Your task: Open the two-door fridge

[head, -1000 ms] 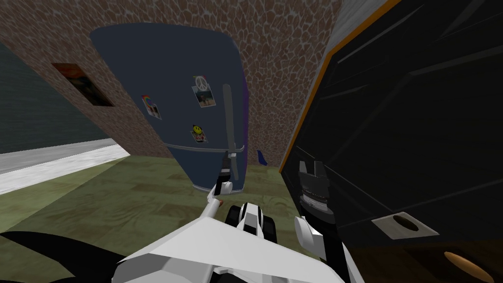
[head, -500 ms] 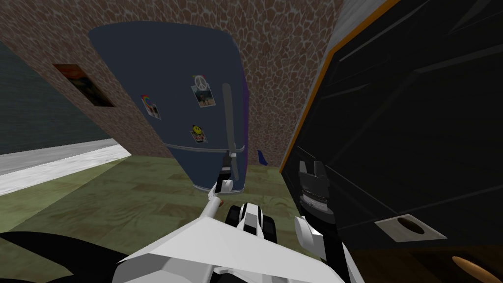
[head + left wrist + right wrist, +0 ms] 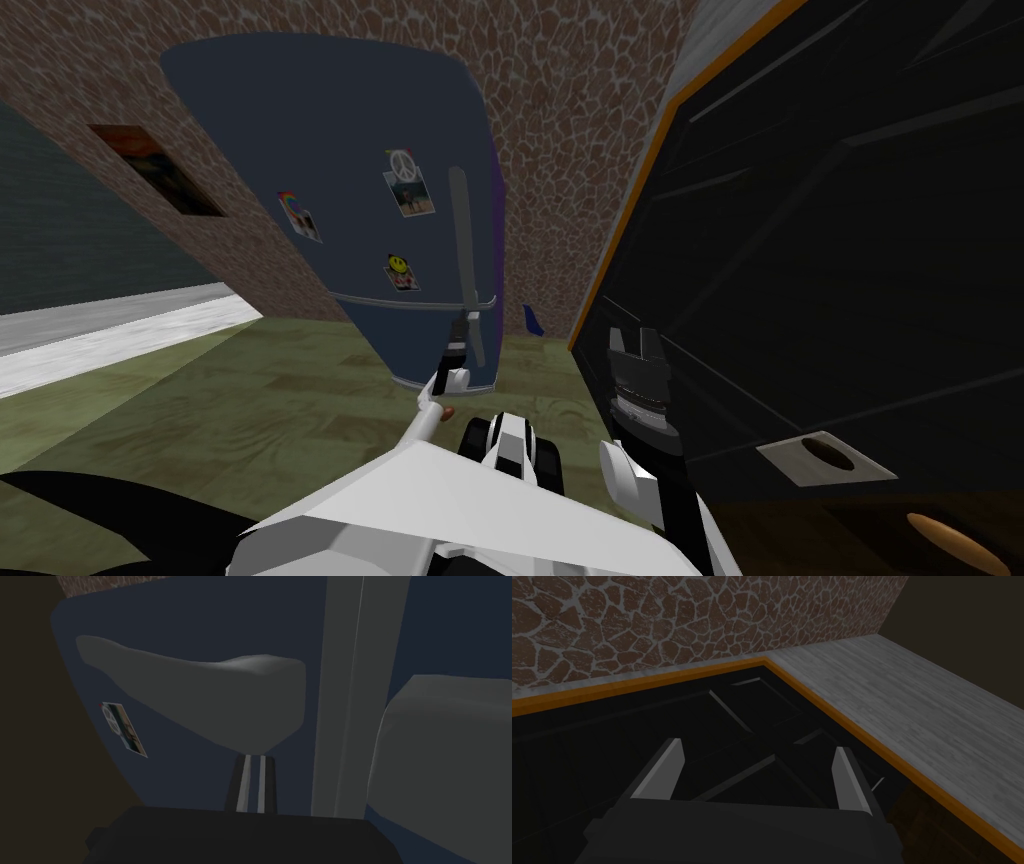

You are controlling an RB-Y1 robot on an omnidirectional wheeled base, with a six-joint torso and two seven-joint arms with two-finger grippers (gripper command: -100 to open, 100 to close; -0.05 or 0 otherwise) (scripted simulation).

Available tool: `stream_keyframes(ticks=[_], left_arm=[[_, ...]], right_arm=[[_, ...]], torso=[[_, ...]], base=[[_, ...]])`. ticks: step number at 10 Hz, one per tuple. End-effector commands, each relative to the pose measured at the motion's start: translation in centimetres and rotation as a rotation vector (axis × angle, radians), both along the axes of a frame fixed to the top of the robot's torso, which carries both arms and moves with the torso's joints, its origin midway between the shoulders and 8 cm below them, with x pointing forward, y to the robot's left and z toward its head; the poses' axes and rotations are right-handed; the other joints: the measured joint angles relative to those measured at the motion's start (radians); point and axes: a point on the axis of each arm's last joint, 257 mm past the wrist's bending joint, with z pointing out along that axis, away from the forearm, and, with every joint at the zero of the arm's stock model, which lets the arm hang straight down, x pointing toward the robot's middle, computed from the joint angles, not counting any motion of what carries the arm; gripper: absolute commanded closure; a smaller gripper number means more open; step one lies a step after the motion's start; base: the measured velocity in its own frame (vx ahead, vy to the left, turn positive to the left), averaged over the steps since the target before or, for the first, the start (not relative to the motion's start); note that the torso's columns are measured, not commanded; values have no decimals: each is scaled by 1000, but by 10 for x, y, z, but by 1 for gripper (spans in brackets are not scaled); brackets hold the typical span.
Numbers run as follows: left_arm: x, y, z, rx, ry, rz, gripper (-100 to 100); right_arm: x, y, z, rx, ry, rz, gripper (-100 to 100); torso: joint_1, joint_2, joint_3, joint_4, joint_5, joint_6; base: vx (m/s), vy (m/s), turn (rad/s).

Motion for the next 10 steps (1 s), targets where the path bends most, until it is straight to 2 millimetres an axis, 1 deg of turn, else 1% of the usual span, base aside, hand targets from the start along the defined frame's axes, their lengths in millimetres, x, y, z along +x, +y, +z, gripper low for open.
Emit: stream_keyframes(ticks=[1,3,5,7,8,10], left_arm=[[1,12,6,73,3,-3,-100],[2,18,9,111,9,-6,-100],[8,23,8,154,31,-10,-100],[17,17,10,161,48,-15,-100],[19,10,16,145,39,-16,-100],[20,1,15,104,36,-17,-100]], right_arm=[[0,0,0,0,0,0,0],[0,0,0,0,0,0,0],[0,0,0,0,0,0,0],[0,0,0,0,0,0,0],[0,0,0,0,0,0,0],[0,0,0,0,0,0,0]], torso=[[0,0,0,0,0,0],[-1,0,0,-1,0,1],[-2,0,0,-1,0,1],[-2,1,0,0,0,1],[-2,1,1,0,0,1],[-1,-1,0,-1,0,1]], base=[[0,0,0],[0,0,0],[-11,-9,3],[-33,-23,8],[-38,-35,6],[-21,-16,2]])
